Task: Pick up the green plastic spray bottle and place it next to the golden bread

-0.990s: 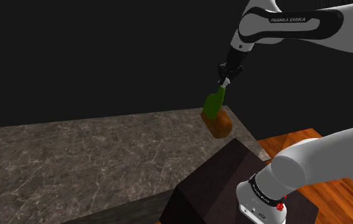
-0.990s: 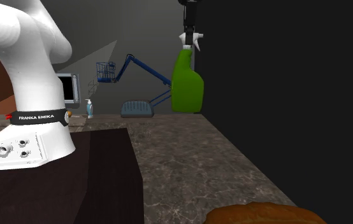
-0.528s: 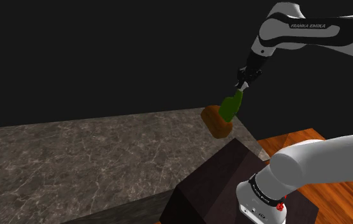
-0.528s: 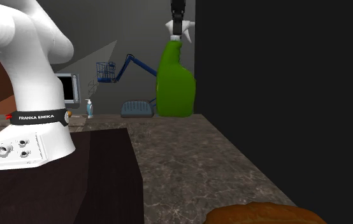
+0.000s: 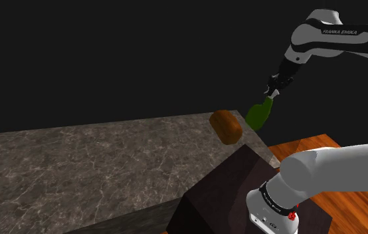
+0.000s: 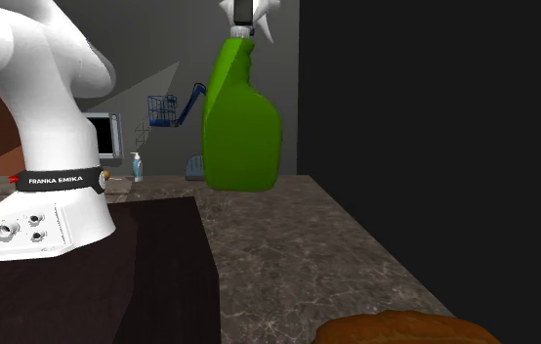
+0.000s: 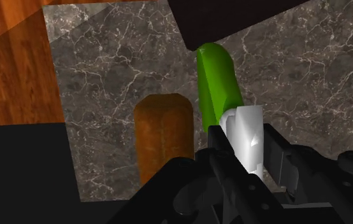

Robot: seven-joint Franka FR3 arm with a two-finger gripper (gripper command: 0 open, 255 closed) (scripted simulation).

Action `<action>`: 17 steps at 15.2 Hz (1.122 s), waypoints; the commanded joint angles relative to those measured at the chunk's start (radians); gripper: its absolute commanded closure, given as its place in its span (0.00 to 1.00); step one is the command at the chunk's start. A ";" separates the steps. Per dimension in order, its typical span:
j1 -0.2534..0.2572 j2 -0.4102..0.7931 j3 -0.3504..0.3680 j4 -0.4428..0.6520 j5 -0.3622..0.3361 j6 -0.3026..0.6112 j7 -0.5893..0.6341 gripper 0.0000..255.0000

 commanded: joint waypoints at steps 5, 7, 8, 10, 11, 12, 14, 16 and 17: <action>-0.062 -0.009 -0.115 0.013 -0.064 -0.007 -0.148 1.00; -0.079 0.002 -0.155 0.029 -0.081 -0.007 -0.198 1.00; -0.088 0.011 -0.181 0.042 -0.091 -0.006 -0.230 1.00; -0.089 0.015 -0.186 0.018 -0.094 0.022 -0.230 1.00; -0.090 0.017 -0.189 0.007 -0.095 0.035 -0.230 1.00; -0.090 0.020 -0.192 -0.005 -0.097 0.049 -0.229 1.00; -0.091 0.026 -0.198 -0.027 -0.099 0.078 -0.229 1.00; -0.092 0.033 -0.204 -0.049 -0.102 0.106 -0.229 1.00; -0.092 0.037 -0.207 -0.059 -0.103 0.120 -0.229 1.00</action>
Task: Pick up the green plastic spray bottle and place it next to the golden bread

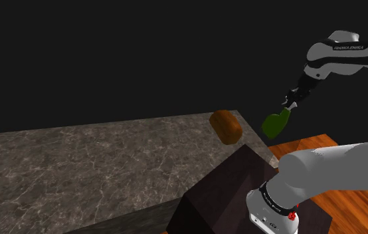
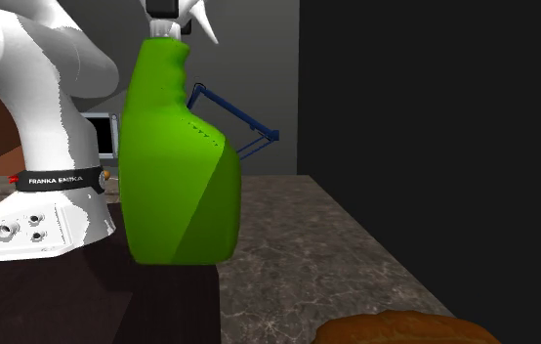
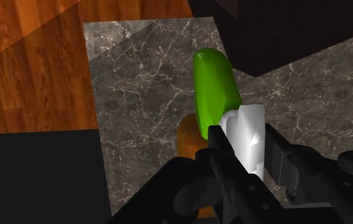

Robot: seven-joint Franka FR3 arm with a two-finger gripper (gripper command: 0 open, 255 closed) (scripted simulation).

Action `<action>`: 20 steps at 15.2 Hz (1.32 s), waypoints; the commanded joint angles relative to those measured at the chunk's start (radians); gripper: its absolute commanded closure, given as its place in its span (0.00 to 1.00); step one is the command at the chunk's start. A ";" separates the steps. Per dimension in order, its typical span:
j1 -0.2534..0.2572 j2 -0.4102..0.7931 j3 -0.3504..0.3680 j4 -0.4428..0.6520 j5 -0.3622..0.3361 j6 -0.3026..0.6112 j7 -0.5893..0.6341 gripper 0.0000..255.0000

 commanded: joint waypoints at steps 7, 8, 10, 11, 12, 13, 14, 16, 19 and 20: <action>0.001 0.042 -0.027 -0.078 -0.007 0.120 -0.002 1.00; 0.001 0.049 -0.030 -0.087 -0.007 0.135 -0.003 1.00; 0.002 0.062 -0.037 -0.104 -0.008 0.166 -0.005 1.00; 0.002 0.070 -0.041 -0.113 -0.008 0.182 -0.005 1.00; 0.003 0.077 -0.045 -0.121 -0.008 0.197 -0.006 1.00; 0.004 0.085 -0.048 -0.129 -0.008 0.213 -0.008 1.00; 0.004 0.094 -0.052 -0.137 -0.007 0.229 -0.009 1.00; 0.006 0.111 -0.060 -0.151 -0.006 0.261 -0.012 1.00; 0.010 0.140 -0.072 -0.172 -0.003 0.310 -0.017 1.00; 0.012 0.151 -0.076 -0.179 -0.001 0.327 -0.019 1.00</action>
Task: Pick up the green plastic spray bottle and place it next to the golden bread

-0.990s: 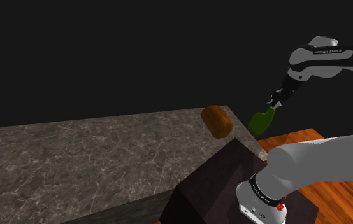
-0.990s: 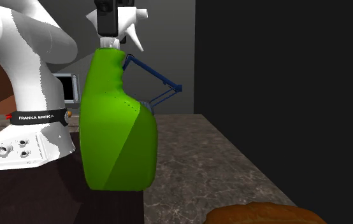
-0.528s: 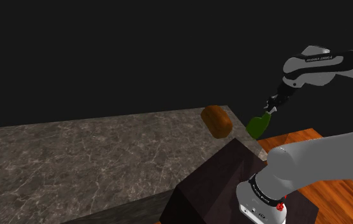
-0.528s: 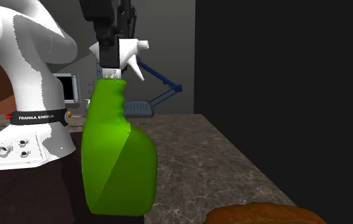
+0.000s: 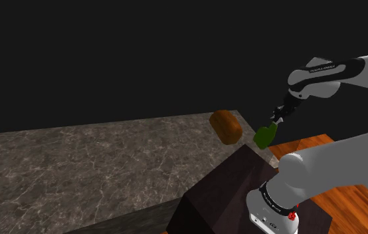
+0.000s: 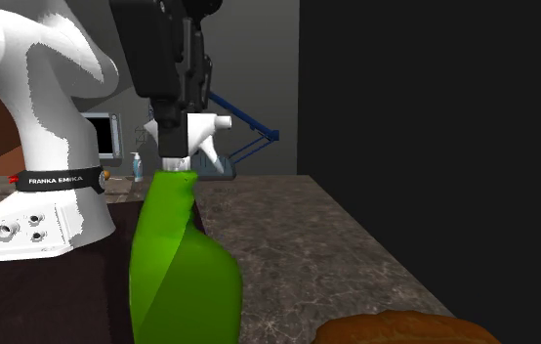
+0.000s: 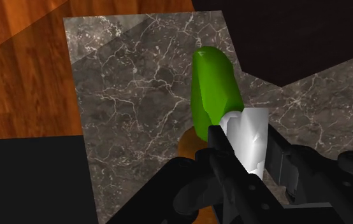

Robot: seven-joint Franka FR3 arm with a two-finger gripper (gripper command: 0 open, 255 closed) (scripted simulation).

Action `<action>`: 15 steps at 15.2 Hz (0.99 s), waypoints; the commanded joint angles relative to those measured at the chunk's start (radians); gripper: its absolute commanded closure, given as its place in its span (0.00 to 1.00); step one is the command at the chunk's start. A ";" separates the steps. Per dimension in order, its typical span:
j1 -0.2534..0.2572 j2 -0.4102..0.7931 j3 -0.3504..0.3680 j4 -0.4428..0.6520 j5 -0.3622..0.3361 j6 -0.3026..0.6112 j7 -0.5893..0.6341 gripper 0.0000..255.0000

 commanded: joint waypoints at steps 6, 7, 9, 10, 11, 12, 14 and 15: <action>0.012 0.078 -0.030 -0.041 0.018 0.117 -0.021 1.00; 0.015 0.091 -0.034 -0.046 0.023 0.134 -0.025 1.00; 0.021 0.118 -0.042 -0.055 0.034 0.169 -0.034 1.00; 0.024 0.133 -0.046 -0.059 0.041 0.186 -0.040 1.00; 0.027 0.147 -0.050 -0.063 0.048 0.204 -0.045 1.00; 0.031 0.163 -0.054 -0.067 0.056 0.222 -0.052 1.00; 0.039 0.194 -0.062 -0.074 0.076 0.257 -0.066 1.00; 0.043 0.210 -0.065 -0.077 0.087 0.275 -0.074 1.00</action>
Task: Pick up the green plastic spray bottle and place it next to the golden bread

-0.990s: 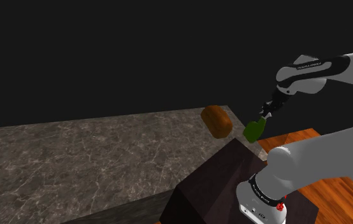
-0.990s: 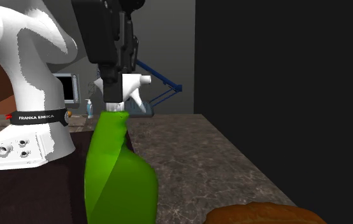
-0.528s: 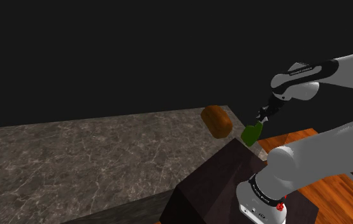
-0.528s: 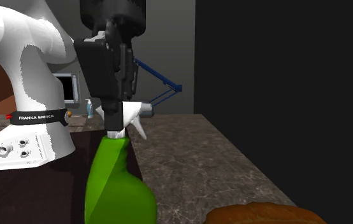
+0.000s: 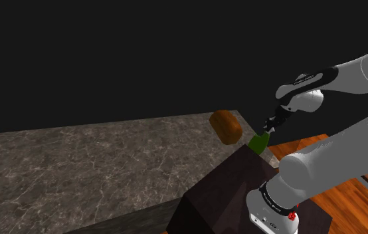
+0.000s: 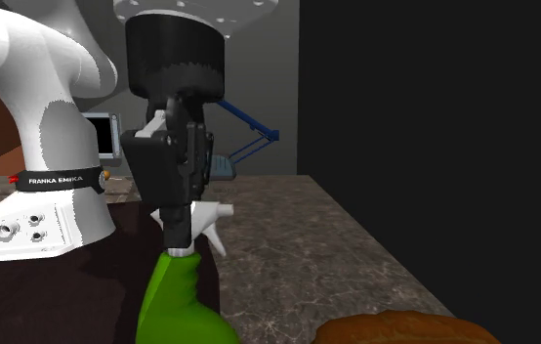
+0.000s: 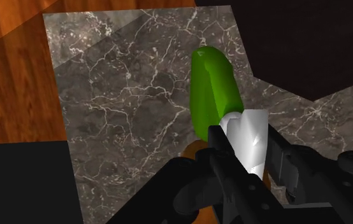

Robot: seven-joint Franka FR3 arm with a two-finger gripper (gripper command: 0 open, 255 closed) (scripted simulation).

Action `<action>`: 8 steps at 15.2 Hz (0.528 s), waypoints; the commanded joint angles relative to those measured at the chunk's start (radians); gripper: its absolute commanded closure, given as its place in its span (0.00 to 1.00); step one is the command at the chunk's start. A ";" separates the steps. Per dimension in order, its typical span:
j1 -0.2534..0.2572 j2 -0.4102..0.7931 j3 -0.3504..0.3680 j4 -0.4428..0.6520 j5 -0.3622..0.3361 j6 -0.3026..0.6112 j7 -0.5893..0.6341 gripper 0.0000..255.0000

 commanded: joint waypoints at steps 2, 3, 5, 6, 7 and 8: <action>0.013 0.054 -0.012 -0.007 0.040 0.056 -0.030 1.00; 0.018 0.072 -0.014 -0.009 0.055 0.074 -0.041 1.00; 0.026 0.108 -0.018 -0.013 0.090 0.109 -0.066 1.00; 0.030 0.127 -0.019 -0.014 0.110 0.126 -0.080 1.00; 0.034 0.146 -0.019 -0.015 0.132 0.143 -0.096 1.00; 0.036 0.165 -0.017 -0.016 0.156 0.159 -0.113 1.00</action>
